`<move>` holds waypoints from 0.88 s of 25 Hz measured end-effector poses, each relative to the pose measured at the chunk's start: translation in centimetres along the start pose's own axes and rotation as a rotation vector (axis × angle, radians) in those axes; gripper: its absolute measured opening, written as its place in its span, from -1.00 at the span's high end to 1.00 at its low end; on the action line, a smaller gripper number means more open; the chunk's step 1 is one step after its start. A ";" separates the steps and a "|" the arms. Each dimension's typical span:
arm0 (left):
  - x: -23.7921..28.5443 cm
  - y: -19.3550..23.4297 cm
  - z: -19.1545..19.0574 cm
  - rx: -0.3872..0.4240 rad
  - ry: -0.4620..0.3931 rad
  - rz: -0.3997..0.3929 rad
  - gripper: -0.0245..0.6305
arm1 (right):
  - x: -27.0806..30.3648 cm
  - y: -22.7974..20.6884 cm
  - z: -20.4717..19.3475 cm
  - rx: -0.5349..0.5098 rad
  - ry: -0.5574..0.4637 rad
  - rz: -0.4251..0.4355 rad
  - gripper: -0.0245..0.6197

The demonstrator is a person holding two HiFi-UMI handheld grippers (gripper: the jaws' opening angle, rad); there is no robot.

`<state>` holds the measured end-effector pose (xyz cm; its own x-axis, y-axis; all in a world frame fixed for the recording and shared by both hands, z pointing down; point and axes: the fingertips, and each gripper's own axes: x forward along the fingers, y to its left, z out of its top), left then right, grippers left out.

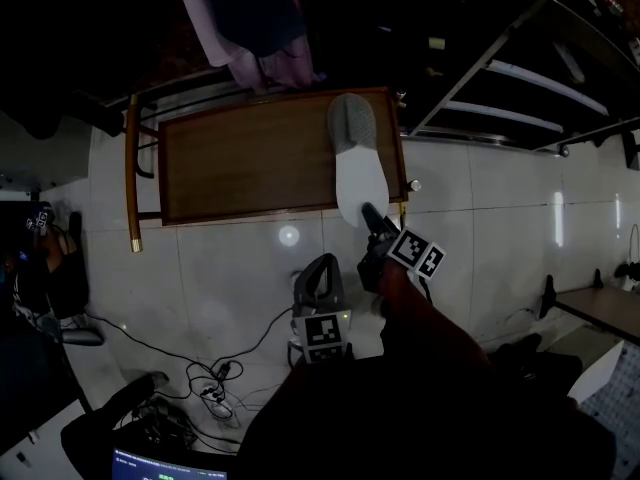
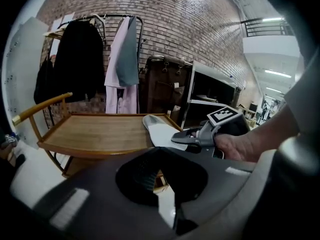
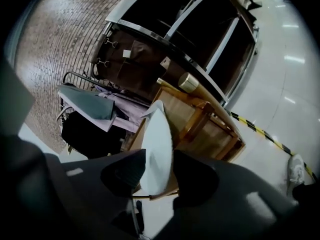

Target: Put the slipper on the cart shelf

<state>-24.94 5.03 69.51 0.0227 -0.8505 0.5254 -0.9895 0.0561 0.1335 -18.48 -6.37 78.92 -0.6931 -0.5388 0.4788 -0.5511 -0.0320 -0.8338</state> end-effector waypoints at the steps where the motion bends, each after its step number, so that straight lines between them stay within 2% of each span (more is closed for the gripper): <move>1: 0.0 0.0 0.0 0.002 -0.002 0.000 0.88 | 0.2 0.0 0.0 0.005 0.001 -0.011 0.46; 2: -0.1 0.0 0.1 0.004 -0.003 0.000 0.88 | 0.4 0.0 0.0 0.010 0.001 -0.019 0.57; 9: -0.9 0.9 0.6 -0.002 -0.026 0.021 0.88 | -0.2 1.4 -0.2 -0.015 -0.005 0.009 0.75; 18: -2.4 1.8 1.2 -0.009 -0.060 0.046 0.88 | -4.2 4.0 -0.6 -0.201 0.005 0.061 0.79; 22: -2.2 2.8 2.5 -0.023 -0.094 0.058 0.87 | -6.4 5.1 0.7 -0.290 -0.052 0.063 0.79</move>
<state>-28.14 5.74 66.68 -0.0489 -0.8906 0.4522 -0.9851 0.1178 0.1254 -16.60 -3.67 71.40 -0.7099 -0.5746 0.4074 -0.6225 0.2412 -0.7445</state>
